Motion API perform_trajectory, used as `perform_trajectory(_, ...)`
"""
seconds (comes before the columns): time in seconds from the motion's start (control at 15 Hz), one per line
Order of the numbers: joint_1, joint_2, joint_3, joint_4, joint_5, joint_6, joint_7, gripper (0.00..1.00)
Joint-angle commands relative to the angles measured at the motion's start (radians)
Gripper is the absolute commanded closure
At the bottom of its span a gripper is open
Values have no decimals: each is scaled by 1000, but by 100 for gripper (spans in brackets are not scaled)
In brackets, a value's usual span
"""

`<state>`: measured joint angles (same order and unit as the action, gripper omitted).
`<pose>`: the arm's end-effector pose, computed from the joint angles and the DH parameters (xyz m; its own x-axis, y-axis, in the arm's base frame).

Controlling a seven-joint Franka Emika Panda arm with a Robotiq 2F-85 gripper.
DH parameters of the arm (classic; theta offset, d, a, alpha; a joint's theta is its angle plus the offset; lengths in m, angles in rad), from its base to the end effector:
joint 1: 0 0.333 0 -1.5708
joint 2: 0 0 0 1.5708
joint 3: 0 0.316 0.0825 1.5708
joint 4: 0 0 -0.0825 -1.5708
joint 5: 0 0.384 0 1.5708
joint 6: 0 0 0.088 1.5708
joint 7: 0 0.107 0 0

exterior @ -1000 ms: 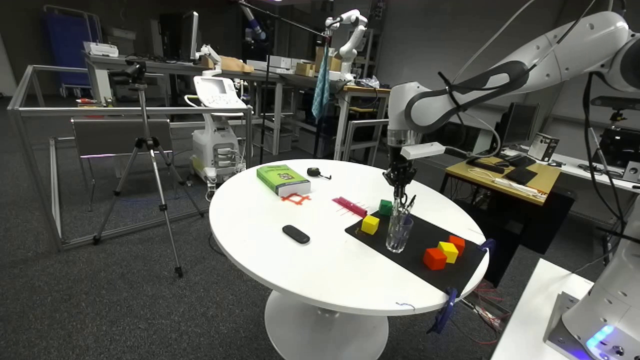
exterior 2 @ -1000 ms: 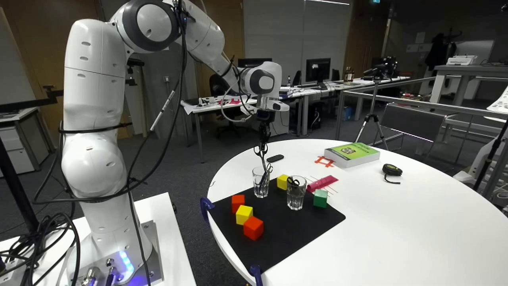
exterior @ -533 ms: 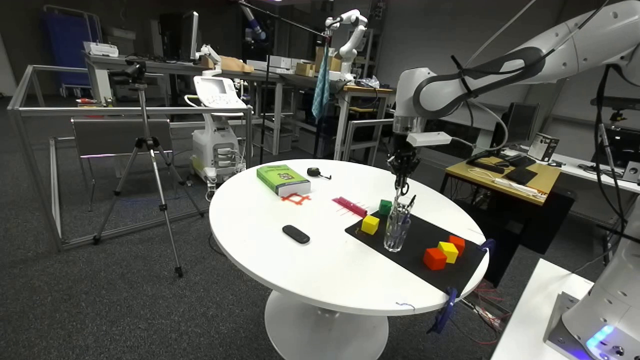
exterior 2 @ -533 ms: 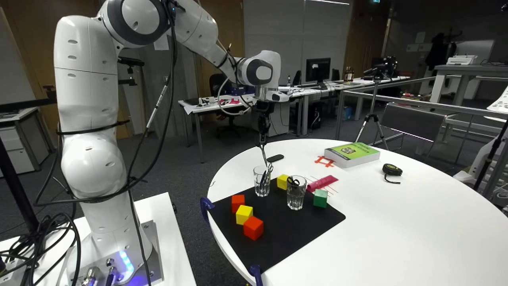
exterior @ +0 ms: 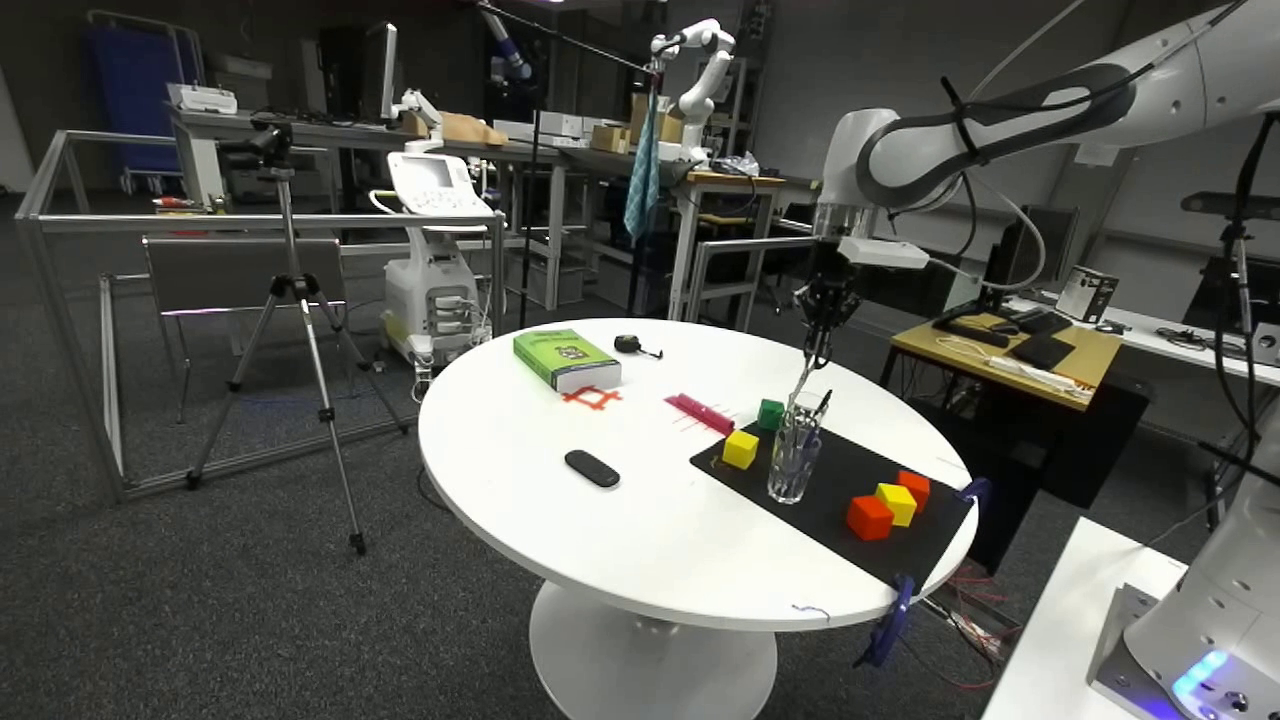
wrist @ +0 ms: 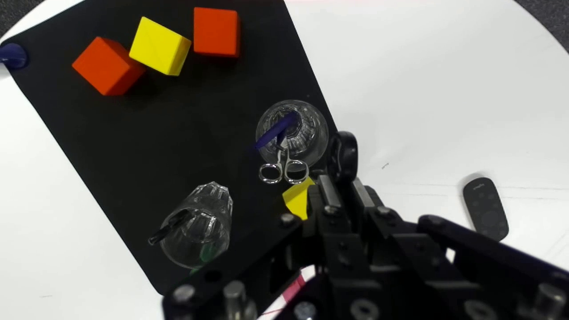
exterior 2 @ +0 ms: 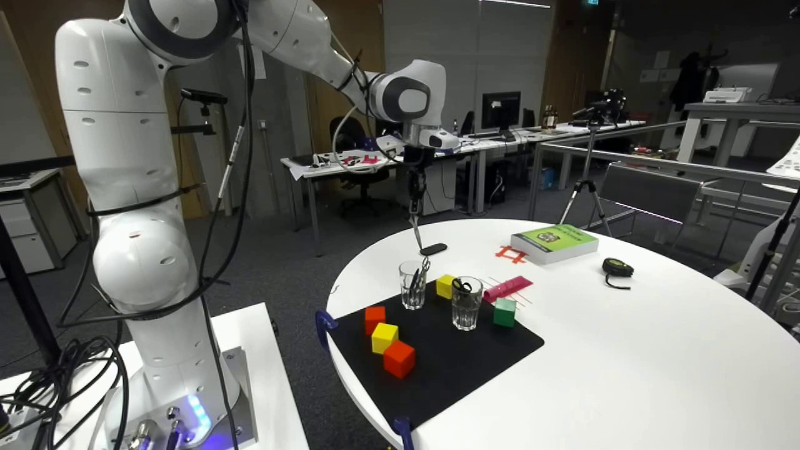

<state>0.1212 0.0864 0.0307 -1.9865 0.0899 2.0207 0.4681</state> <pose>0.5609 0.0908 0.4170 0.9341 -0.3467 -0.0847 -0.3514 -0.9350 -0.0483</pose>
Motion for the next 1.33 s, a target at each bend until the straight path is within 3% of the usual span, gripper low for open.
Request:
perform_trajectory(0.0, -40, -91, -7, -83, 35, 48, -23, 98)
perform_trajectory(0.67, -131, -118, -58, -107, 101, 115, -21, 98)
perform_trajectory(0.87, -142, -113, -66, -104, 131, 122, -26, 98)
perform_trajectory(0.93, -137, -79, -60, -70, 94, 94, 0, 90)
perform_trajectory(1.27, -140, -79, -61, -70, 102, 96, 0, 90)
